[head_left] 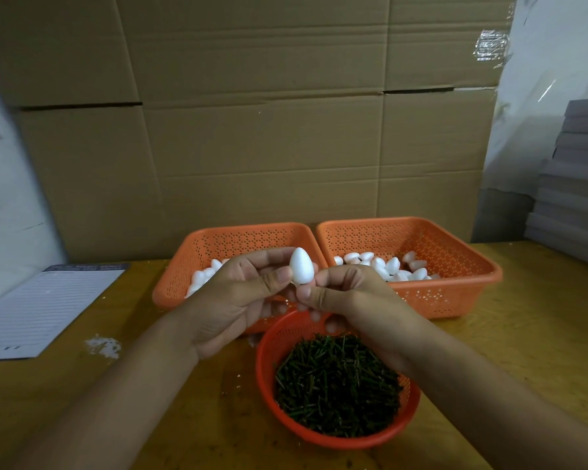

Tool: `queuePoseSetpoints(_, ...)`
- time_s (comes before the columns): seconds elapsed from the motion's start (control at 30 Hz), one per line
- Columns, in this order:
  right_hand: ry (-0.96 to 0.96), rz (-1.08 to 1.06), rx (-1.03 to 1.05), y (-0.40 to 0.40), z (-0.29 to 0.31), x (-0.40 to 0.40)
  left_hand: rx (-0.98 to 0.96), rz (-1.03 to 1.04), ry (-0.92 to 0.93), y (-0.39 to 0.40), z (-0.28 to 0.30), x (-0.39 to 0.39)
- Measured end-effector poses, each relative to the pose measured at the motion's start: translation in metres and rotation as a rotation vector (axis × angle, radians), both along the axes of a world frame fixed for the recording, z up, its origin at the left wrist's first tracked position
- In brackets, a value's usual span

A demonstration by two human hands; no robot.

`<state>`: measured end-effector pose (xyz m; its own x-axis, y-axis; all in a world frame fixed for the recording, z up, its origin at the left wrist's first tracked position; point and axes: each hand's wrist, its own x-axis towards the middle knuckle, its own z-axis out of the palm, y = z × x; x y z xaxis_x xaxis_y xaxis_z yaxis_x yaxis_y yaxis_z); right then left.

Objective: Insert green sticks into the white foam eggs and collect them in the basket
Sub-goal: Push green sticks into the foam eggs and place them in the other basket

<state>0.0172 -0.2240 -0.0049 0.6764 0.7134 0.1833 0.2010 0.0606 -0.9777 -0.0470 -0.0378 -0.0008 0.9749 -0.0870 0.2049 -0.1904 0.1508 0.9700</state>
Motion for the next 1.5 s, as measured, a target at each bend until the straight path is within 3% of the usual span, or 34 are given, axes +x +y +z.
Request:
queuePoseSetpoints(0.13, 0.036, -0.084, 0.041, 0.001, -0.003, 0.001, -0.025, 0.089, -0.015, 0.000, -0.001, 0.003)
queuePoseSetpoints(0.3, -0.052, -0.243, 0.039, -0.005, 0.004, 0.011, 0.064, 0.223, -0.073, -0.003, -0.003, 0.006)
queuePoseSetpoints(0.5, -0.418, -0.656, -0.265, -0.047, 0.019, 0.066, 0.301, 0.592, -0.109, 0.016, -0.001, 0.013)
queuePoseSetpoints(0.63, -0.470, -0.860, -0.417, -0.065, 0.016, 0.092, 0.481, 0.703, -0.100, 0.030, -0.003, 0.016)
queuePoseSetpoints(0.83, -0.447, -0.956, -0.479, -0.070, 0.010, 0.103, 0.456, 0.699, -0.043, 0.037, -0.003, 0.019)
queuePoseSetpoints(0.93, -0.558, -0.805, -0.474, -0.059, 0.014, 0.091, 0.461, 0.691, -0.059, 0.039, -0.002, 0.021)
queuePoseSetpoints(1.03, -0.564, -0.358, -0.500, -0.041, 0.019, 0.065, 0.490, 0.679, -0.057, 0.043, -0.004, 0.026)
queuePoseSetpoints(1.17, -0.696, 0.147, -0.782, -0.025, 0.011, 0.035, 0.684, 0.593, -0.020, 0.054, -0.002, 0.039)
queuePoseSetpoints(1.3, -0.754, 0.279, -0.877, -0.017, 0.005, 0.021, 1.054, 0.539, 0.020, 0.068, 0.003, 0.060)
queuePoseSetpoints(1.5, -0.762, 0.367, -0.990, -0.016, 0.001, 0.012, 1.309, 0.359, 0.252, 0.073, 0.002, 0.092)
